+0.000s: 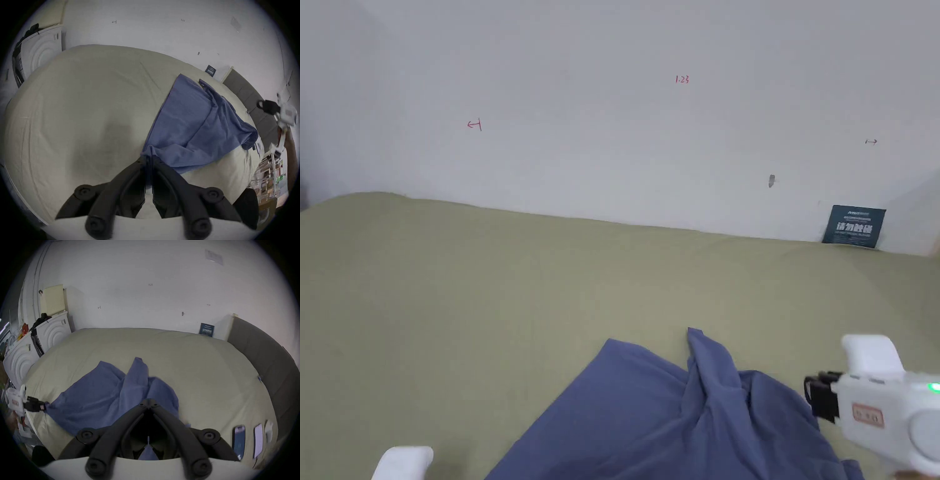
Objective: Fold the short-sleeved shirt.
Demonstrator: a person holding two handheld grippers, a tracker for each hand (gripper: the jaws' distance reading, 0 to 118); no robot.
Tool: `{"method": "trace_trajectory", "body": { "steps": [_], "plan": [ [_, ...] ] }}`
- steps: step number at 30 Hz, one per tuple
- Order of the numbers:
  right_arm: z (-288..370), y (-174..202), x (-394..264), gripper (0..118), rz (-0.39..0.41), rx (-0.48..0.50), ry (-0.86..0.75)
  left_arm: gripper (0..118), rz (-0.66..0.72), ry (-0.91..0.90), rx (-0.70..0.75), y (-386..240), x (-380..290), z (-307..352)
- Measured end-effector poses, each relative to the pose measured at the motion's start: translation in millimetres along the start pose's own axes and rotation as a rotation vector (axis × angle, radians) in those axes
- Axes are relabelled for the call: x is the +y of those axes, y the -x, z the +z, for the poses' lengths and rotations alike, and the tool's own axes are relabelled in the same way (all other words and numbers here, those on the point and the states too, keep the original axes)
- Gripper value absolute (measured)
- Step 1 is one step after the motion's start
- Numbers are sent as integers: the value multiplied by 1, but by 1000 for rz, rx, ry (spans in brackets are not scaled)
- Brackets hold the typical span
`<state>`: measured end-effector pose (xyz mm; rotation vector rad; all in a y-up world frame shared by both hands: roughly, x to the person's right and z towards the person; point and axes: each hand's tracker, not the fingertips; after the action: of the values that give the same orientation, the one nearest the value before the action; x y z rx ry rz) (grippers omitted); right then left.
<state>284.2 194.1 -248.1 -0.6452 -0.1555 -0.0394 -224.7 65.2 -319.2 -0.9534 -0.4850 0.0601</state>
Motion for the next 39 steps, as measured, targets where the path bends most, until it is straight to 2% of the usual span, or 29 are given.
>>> {"method": "trace_trajectory", "body": {
  "steps": [3, 5, 6, 7, 8, 9, 10, 13, 17, 19, 21, 22, 23, 29, 35, 39],
  "plan": [
    [-45, 5, 39, 0, 56, 47, 53, 8, 2, 6, 1, 12, 1, -7],
    [-78, 8, 58, 1, 49, 98, 103, 8, 7, 10, 1, 16, 1, -9],
    [-95, 9, 64, 8, 47, 124, 146, 8, 13, 14, -5, 17, 1, -11],
    [-114, 12, 69, 26, 46, 142, 221, 8, 17, 18, -4, 18, 1, -12],
    [-132, 15, 71, 72, 37, 134, 282, 8, 18, 23, -4, 18, 1, -13],
    [-146, 17, 70, 106, 36, 131, 350, 8, 14, 25, -2, 6, -2, -7],
    [-157, 17, 67, 117, 32, 137, 373, 8, 12, 28, -1, 3, -3, -6],
    [-186, 19, 57, 104, 34, 85, 448, 8, 14, 36, -1, -4, -4, -5],
    [-211, 17, 37, 102, 8, 63, 571, 8, 39, 35, -12, -10, -3, 0],
    [-213, 17, 30, 93, 15, 78, 571, 8, 40, 35, -15, -13, -3, 1],
    [-208, 16, 28, 42, 32, 90, 548, 8, 42, 32, -17, -14, -3, 3],
    [-204, 18, 27, 11, 41, 86, 529, 8, 41, 29, -17, -15, -3, 4],
    [-200, 17, 28, 3, 26, 100, 514, 8, 44, 26, -17, -16, -4, 4],
    [-160, 11, 43, 3, -7, 142, 383, 8, 51, 5, -11, -19, -1, 14],
    [-102, -1, 70, 3, -32, 180, 248, 8, 92, -145, -28, -22, 19, 44],
    [-69, -14, 93, 3, -45, 167, 107, 8, 90, -246, -42, -28, 46, 64]
  ]
}}
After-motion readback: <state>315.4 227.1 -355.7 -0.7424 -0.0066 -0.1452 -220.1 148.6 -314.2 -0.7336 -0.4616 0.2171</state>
